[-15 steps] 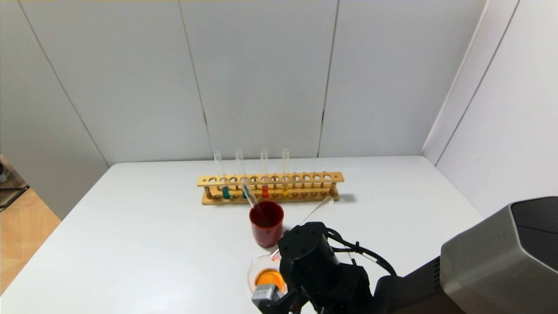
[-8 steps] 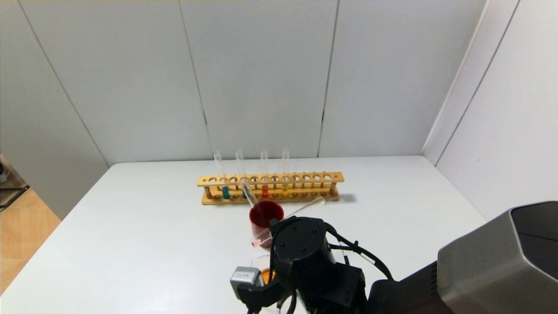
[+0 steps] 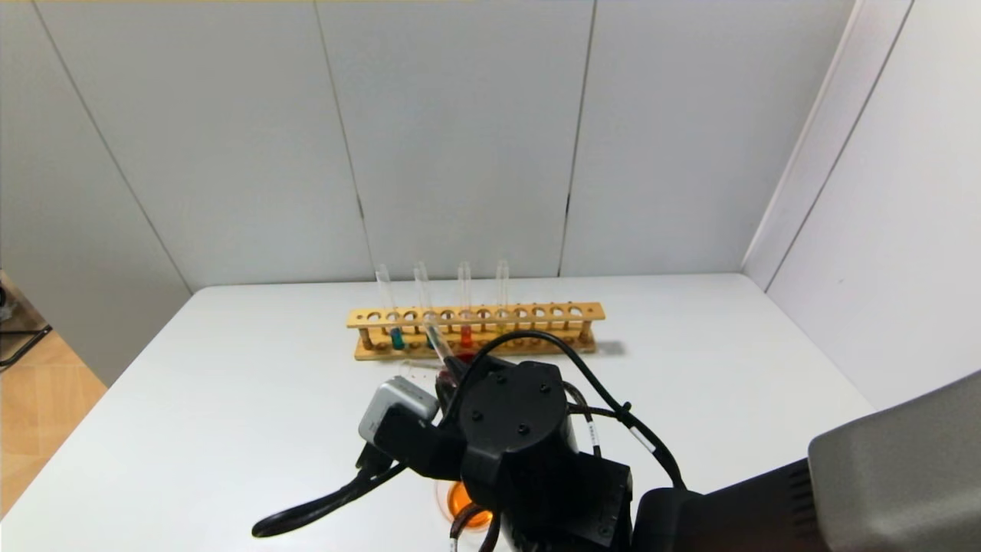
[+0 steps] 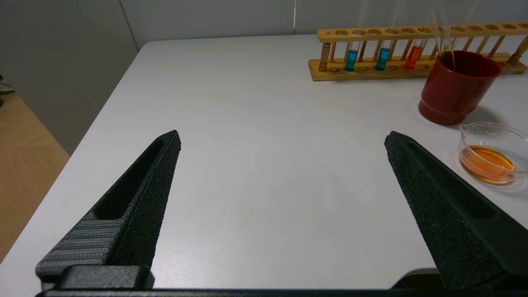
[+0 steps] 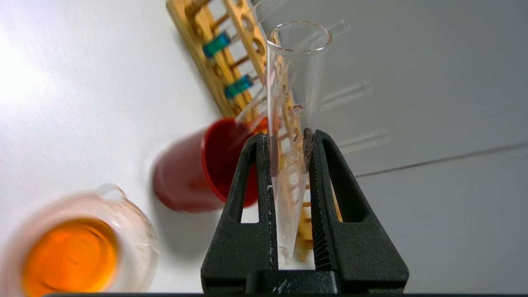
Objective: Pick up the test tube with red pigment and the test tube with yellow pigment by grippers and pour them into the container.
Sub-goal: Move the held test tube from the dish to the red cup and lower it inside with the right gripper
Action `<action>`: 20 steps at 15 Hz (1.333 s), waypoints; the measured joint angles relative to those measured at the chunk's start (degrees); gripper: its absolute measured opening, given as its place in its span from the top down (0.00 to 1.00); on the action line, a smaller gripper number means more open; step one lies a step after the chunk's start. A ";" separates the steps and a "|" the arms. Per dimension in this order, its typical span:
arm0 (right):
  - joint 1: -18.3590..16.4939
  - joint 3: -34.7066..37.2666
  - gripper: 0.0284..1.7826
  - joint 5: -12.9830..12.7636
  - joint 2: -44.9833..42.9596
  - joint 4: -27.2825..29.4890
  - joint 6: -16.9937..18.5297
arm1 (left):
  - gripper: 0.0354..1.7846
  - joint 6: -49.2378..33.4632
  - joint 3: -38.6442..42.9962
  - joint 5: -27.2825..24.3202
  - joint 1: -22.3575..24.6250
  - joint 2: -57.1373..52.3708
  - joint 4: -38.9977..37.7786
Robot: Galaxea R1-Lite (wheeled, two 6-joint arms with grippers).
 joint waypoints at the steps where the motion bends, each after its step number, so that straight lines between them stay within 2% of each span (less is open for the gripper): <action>1: -0.05 -0.06 0.83 0.00 -0.61 0.04 5.40 | 0.02 -0.02 0.00 -0.02 0.00 0.00 -0.02; 4: -0.52 0.13 0.83 -0.02 -2.78 0.11 20.35 | 0.02 -0.02 0.00 -0.02 0.00 0.00 -0.02; 7: -1.13 0.66 0.83 -0.09 -5.49 0.11 31.32 | 0.02 0.00 0.00 -0.02 -0.02 0.00 0.00; 8: -1.18 1.65 0.83 -0.07 -6.40 0.15 32.74 | 0.02 -0.02 0.00 0.00 -0.02 0.00 0.00; 12: -1.11 4.55 0.83 -0.16 -9.02 -0.72 34.40 | 0.02 -0.02 0.00 -0.02 0.00 0.00 -0.02; 14: -1.35 4.13 0.83 -0.16 -9.31 -0.66 37.22 | 0.02 0.00 0.00 0.00 0.00 0.00 -0.02; 16: -2.45 1.82 0.83 -0.05 -8.72 -0.22 39.36 | 0.02 0.00 0.00 -0.02 0.00 0.00 -0.02; 20: -5.23 -5.68 0.83 0.63 -3.06 0.63 38.95 | 0.02 0.00 0.00 -0.02 0.02 0.00 0.00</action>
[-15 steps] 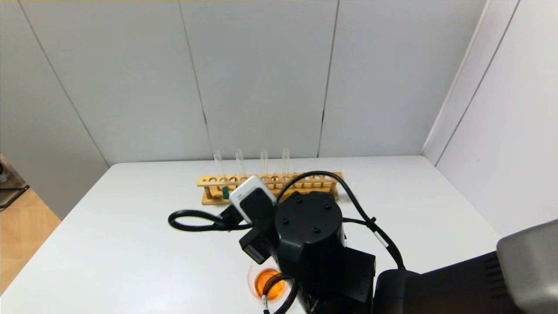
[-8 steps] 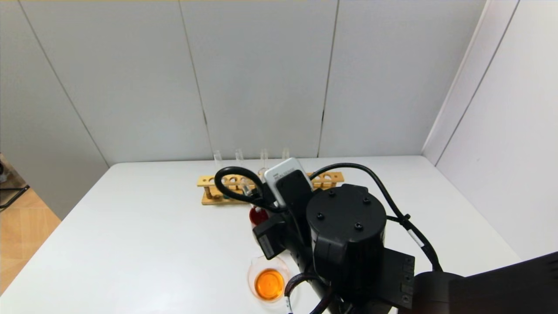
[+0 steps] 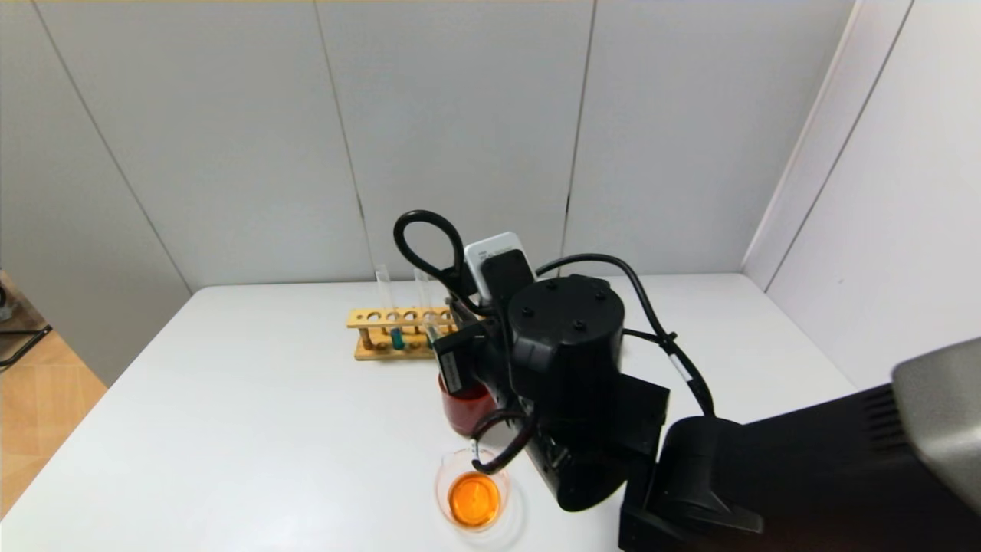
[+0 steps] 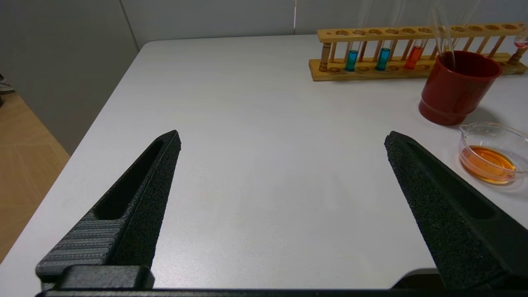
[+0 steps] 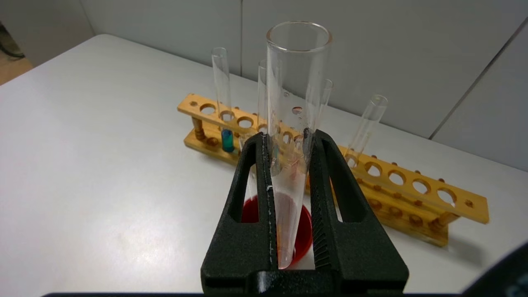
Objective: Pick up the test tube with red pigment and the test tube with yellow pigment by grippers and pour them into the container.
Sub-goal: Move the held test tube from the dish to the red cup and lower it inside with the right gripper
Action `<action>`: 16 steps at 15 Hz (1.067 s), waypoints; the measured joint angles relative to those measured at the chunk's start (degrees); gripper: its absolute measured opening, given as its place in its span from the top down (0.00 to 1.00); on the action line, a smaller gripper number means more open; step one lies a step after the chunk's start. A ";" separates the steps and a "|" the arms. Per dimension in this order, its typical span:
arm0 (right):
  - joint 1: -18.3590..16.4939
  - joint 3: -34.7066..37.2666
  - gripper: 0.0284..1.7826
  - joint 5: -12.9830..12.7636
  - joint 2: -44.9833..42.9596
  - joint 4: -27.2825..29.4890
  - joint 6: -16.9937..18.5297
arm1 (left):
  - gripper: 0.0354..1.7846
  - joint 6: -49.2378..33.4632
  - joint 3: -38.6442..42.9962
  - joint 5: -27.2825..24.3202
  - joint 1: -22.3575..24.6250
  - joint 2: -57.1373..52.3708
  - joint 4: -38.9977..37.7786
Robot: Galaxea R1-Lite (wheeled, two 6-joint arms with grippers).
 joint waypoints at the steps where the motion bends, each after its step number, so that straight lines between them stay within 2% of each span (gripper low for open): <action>1: -0.95 -1.93 0.83 0.22 2.06 0.06 0.02 | 0.02 0.00 0.00 0.00 0.00 0.00 0.00; 5: -3.89 -7.14 0.83 1.74 9.62 -0.05 0.33 | 0.02 -0.02 0.00 0.00 -0.02 0.00 -0.02; 9: -6.23 -8.00 0.83 4.13 14.14 -0.61 0.52 | 0.02 0.00 0.00 0.00 0.00 0.00 0.00; 13: -6.88 -7.75 0.83 4.35 15.93 -0.61 0.50 | 0.02 -0.02 0.00 0.00 -0.02 0.00 0.00; 16: -6.73 -7.30 0.83 5.68 16.59 -0.39 0.46 | 0.02 -0.02 0.00 0.00 -0.02 0.00 -0.02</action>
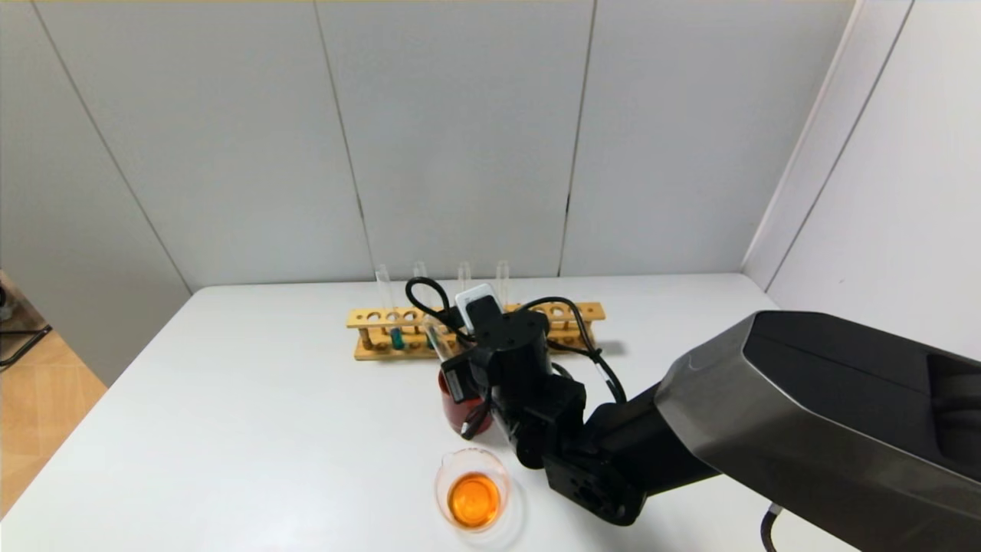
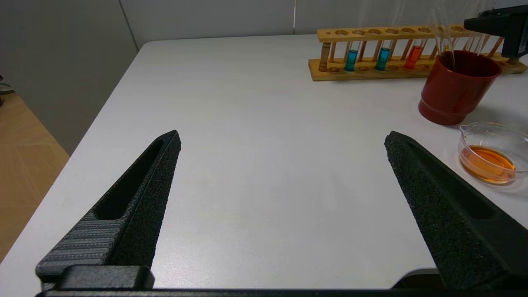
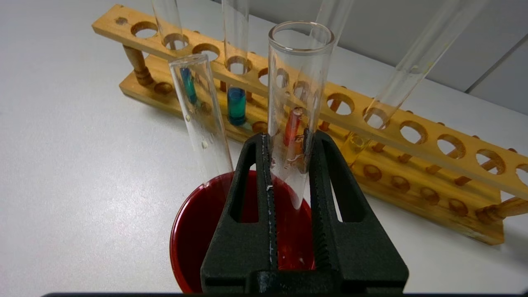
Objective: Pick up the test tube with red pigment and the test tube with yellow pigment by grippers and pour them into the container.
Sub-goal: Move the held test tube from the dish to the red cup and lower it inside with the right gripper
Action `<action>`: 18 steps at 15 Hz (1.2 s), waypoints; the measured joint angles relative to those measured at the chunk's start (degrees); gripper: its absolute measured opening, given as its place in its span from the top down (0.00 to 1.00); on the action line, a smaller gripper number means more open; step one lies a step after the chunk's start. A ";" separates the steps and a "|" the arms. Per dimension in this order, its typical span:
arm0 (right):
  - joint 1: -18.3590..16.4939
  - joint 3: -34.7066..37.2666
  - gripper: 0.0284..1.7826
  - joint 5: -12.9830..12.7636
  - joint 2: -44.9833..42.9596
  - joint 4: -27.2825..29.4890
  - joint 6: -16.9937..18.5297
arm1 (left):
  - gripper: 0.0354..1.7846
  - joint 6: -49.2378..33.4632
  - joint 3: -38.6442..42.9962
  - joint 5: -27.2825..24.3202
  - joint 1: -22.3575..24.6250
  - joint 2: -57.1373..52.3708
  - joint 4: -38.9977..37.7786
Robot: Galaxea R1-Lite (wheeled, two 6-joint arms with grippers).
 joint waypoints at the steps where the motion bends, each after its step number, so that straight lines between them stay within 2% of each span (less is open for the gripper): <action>1: 0.20 0.07 0.83 0.05 0.26 0.17 -0.11 | 0.02 0.00 0.00 0.00 0.00 0.00 0.02; 3: 0.38 0.13 0.83 0.28 0.69 0.21 -0.35 | 0.02 -0.02 0.00 0.02 0.04 0.00 0.00; 6: 0.74 0.96 0.82 2.04 0.89 -0.13 -0.55 | 0.02 0.02 0.00 0.00 0.02 0.00 0.02; 9: 1.18 1.18 0.73 2.10 0.91 -0.18 -0.71 | 0.02 0.02 0.00 0.00 0.02 0.00 0.00; 11: 1.68 1.12 0.59 2.10 0.85 -0.18 -0.79 | 0.02 0.00 0.00 -0.01 0.02 0.00 0.00; 15: 2.26 1.05 0.22 1.73 0.48 -0.22 -0.71 | 0.02 0.02 0.00 0.00 -0.02 0.00 0.02; 18: 2.28 1.65 0.06 1.16 -1.40 -0.22 -0.52 | 0.02 0.00 0.00 0.02 -0.02 0.00 0.02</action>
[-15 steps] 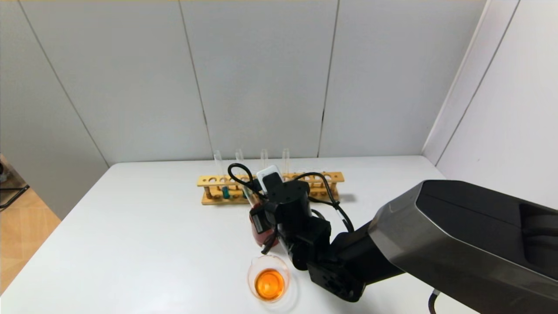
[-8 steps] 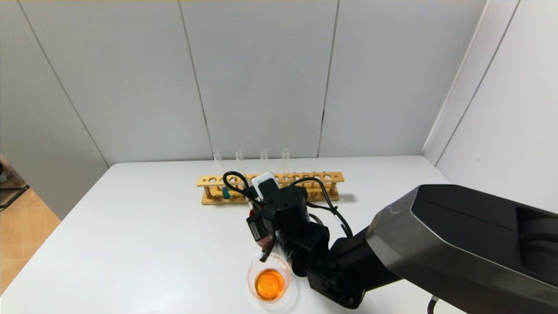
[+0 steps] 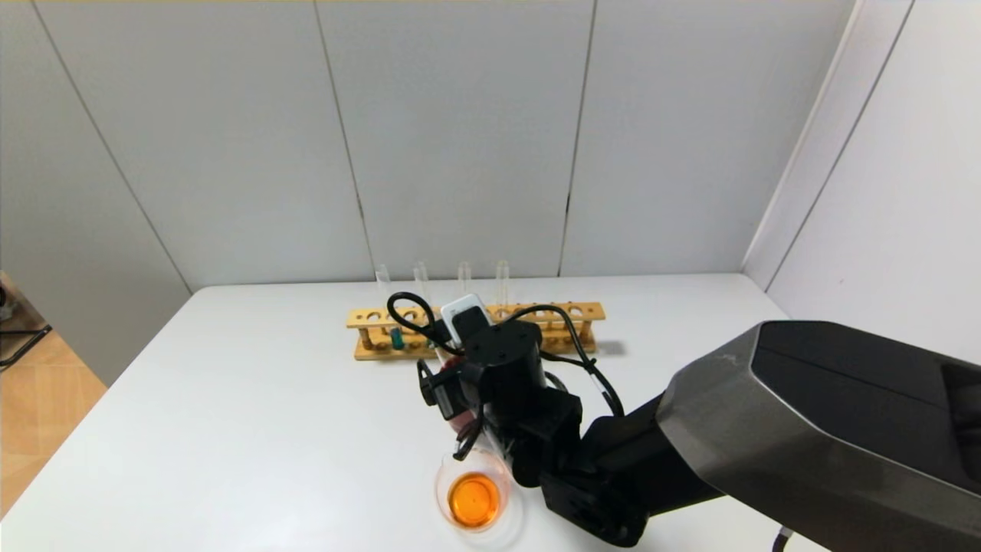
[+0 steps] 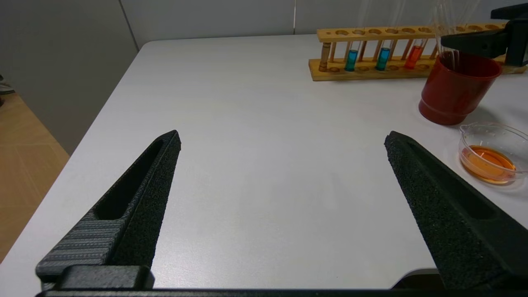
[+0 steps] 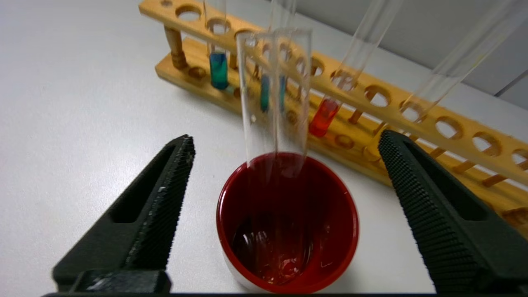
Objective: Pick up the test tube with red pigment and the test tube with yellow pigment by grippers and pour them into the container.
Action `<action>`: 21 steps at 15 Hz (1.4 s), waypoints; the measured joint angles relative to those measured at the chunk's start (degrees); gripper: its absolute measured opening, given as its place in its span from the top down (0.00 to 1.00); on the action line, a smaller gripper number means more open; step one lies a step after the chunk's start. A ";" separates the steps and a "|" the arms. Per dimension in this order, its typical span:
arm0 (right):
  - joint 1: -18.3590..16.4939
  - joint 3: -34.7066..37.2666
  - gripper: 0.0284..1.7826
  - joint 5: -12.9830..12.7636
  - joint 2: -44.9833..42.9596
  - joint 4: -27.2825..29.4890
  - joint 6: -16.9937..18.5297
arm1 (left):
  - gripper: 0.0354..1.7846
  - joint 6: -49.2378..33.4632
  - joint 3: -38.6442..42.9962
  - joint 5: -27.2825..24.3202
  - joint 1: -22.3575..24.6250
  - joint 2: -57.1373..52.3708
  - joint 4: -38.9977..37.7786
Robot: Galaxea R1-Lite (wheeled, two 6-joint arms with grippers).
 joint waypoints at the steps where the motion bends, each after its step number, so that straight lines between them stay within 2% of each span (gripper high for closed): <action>1: -0.02 0.63 0.03 0.00 -1.27 0.00 0.01 | 0.02 0.00 0.00 -0.02 0.00 0.00 -0.02; 5: -0.05 4.74 0.02 -0.30 -9.92 -0.11 -0.05 | 0.02 0.02 0.00 -0.02 0.02 0.00 -0.02; 9: -0.74 13.84 0.02 -2.23 -20.37 -0.74 0.15 | 0.02 0.00 0.00 -0.02 0.05 0.00 0.00; 14: -5.49 21.72 0.02 -4.19 -29.31 -3.11 0.01 | 0.02 0.02 0.00 -0.02 0.02 0.00 -0.02; 17: -11.02 24.28 0.02 -4.49 -36.39 -2.67 -1.16 | 0.02 0.02 0.00 0.00 0.02 0.00 0.00; 21: -26.37 27.29 0.02 -4.38 -50.05 -1.62 -8.51 | 0.02 0.02 0.00 -0.02 0.05 0.00 -0.02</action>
